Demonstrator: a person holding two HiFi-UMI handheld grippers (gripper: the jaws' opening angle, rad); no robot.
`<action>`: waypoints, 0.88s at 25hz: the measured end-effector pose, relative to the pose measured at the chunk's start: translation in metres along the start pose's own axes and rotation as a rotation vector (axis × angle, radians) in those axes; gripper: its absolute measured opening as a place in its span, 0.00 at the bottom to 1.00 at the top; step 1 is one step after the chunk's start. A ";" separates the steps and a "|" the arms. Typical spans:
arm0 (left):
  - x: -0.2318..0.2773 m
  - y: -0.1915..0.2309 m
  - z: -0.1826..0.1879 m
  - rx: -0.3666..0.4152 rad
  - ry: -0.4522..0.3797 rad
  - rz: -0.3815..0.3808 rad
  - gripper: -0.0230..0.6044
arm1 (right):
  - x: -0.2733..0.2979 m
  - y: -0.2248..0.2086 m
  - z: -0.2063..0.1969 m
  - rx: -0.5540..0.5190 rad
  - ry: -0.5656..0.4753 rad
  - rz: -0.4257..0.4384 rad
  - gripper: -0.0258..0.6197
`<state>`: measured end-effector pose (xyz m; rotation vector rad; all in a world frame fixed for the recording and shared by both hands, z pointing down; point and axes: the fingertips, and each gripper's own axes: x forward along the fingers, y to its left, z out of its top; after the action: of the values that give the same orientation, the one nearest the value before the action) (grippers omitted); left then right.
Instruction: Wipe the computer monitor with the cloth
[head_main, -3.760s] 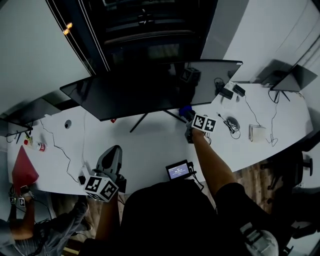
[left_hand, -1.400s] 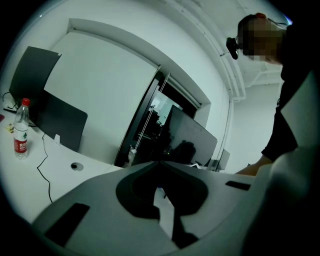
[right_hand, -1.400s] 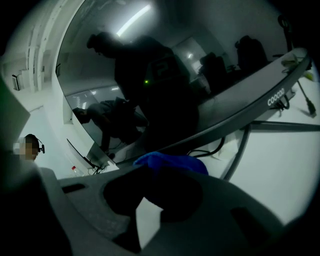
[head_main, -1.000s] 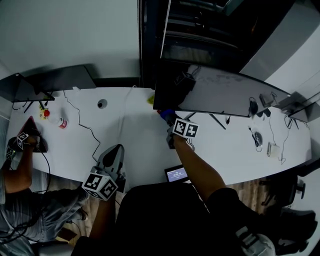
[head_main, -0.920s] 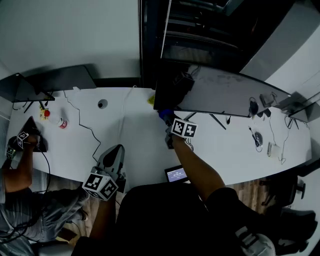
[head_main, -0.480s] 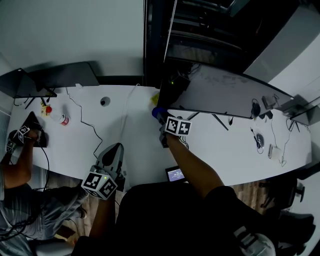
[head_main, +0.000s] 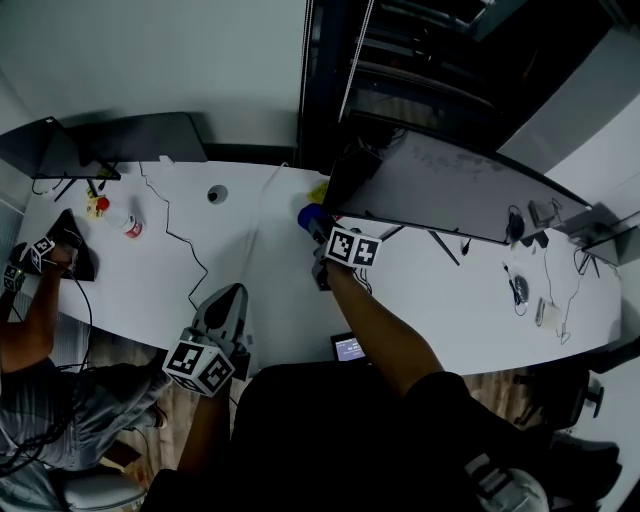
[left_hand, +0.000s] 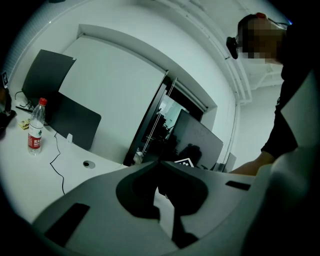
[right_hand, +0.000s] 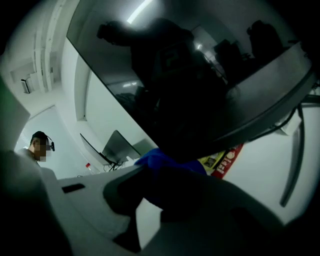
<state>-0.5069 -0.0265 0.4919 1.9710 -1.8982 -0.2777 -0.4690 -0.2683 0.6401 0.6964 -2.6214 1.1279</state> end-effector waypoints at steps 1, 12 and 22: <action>-0.001 0.000 0.001 0.001 -0.004 0.001 0.03 | 0.000 0.003 0.004 -0.001 -0.012 0.005 0.13; -0.006 -0.005 0.004 0.010 -0.020 -0.004 0.03 | -0.018 0.033 0.045 0.042 -0.130 0.061 0.13; -0.008 -0.015 0.003 0.015 -0.032 -0.016 0.03 | -0.043 0.071 0.087 0.069 -0.243 0.125 0.13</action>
<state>-0.4947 -0.0186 0.4821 2.0042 -1.9098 -0.3021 -0.4670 -0.2745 0.5205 0.7334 -2.8759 1.2452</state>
